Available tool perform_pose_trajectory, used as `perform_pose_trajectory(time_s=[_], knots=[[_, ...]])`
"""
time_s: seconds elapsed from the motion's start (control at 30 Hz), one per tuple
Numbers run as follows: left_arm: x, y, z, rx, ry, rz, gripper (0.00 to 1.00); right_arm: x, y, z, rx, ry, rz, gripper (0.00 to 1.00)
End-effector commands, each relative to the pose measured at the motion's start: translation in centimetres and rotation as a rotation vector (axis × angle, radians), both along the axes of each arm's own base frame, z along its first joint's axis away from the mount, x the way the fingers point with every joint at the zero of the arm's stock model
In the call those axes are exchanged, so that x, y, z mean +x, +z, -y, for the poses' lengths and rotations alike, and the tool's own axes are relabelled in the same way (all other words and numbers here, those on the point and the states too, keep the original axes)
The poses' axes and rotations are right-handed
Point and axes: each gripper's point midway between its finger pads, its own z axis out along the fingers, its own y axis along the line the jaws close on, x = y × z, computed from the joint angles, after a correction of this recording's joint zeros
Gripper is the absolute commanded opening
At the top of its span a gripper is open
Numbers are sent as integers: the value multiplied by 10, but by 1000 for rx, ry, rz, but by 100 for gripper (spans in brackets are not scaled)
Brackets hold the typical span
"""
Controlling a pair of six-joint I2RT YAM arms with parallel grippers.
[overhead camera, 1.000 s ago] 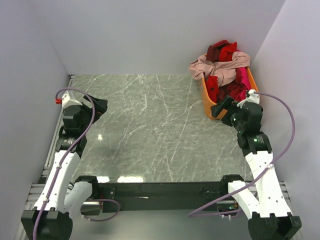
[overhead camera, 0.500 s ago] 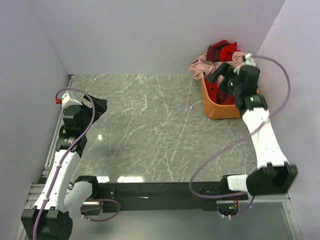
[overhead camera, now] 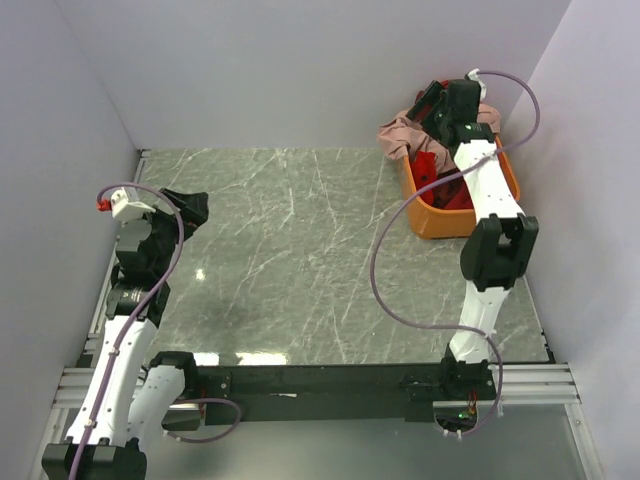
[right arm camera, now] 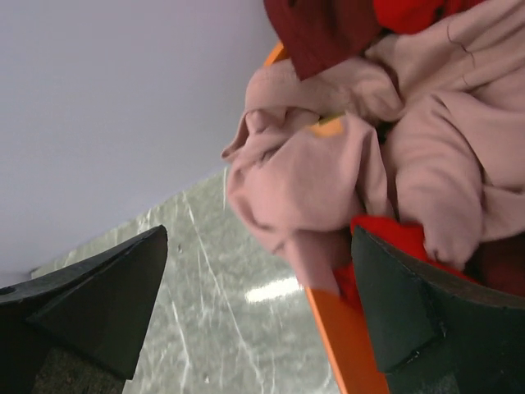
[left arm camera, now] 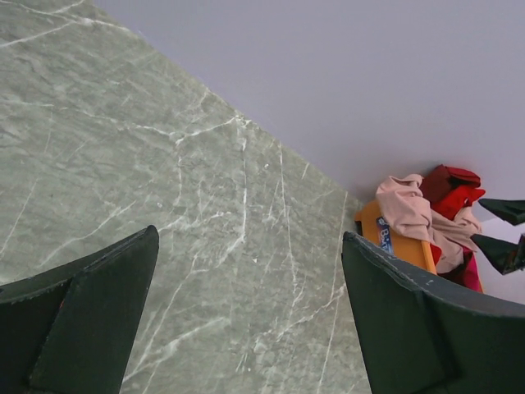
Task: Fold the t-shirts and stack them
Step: Grab the tshirt from the pile
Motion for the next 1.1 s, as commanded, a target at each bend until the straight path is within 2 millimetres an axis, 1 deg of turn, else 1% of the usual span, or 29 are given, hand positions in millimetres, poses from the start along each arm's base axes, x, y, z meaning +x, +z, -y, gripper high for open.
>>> perform_pose_trajectory(time_s=[0.0, 0.03, 0.07, 0.13, 0.17, 0.23, 0.27, 0.43, 0.47, 0.57, 0.63, 0.7, 0.8, 0.9, 1.0, 1.03, 1.07], knots=[[6, 6, -3, 19, 10, 30, 99, 18, 13, 2, 44, -61, 29, 98], [7, 5, -2, 19, 6, 30, 100, 23, 10, 3, 54, -75, 30, 98], [7, 3, -1, 17, 1, 26, 99, 30, 2, 4, 61, -89, 31, 98], [10, -1, -2, 18, 4, 15, 99, 36, -4, 6, 88, -121, 35, 97], [11, -2, -3, 18, 9, 11, 99, 41, -12, 7, 93, -132, 32, 97], [13, -5, -3, 23, 14, -5, 99, 46, -16, 7, 118, -151, 31, 97], [14, -6, -4, 23, 19, -8, 99, 49, -25, 7, 123, -156, 21, 97], [17, -10, -5, 26, 23, -20, 99, 59, -45, 5, 185, -192, 0, 96], [17, -10, -6, 28, 26, -22, 99, 62, -51, 5, 192, -197, -7, 96], [18, -12, -7, 30, 30, -31, 99, 69, -59, 6, 237, -219, 0, 96], [18, -13, -6, 33, 25, -31, 99, 77, -62, 0, 283, -191, 15, 94], [19, -13, -6, 32, 24, -30, 99, 81, -64, 0, 333, -201, 20, 92], [20, -14, -3, 31, 12, -33, 99, 89, -64, -3, 374, -188, 41, 87], [21, -15, -2, 31, 6, -37, 99, 94, -62, -2, 381, -191, 63, 80], [22, -15, -2, 29, 6, -40, 99, 95, -61, 1, 388, -195, 71, 58], [22, -15, -2, 29, 3, -40, 99, 95, -57, 2, 385, -195, 81, 49], [22, -15, -1, 28, 0, -39, 100, 94, -55, 3, 381, -193, 89, 47]])
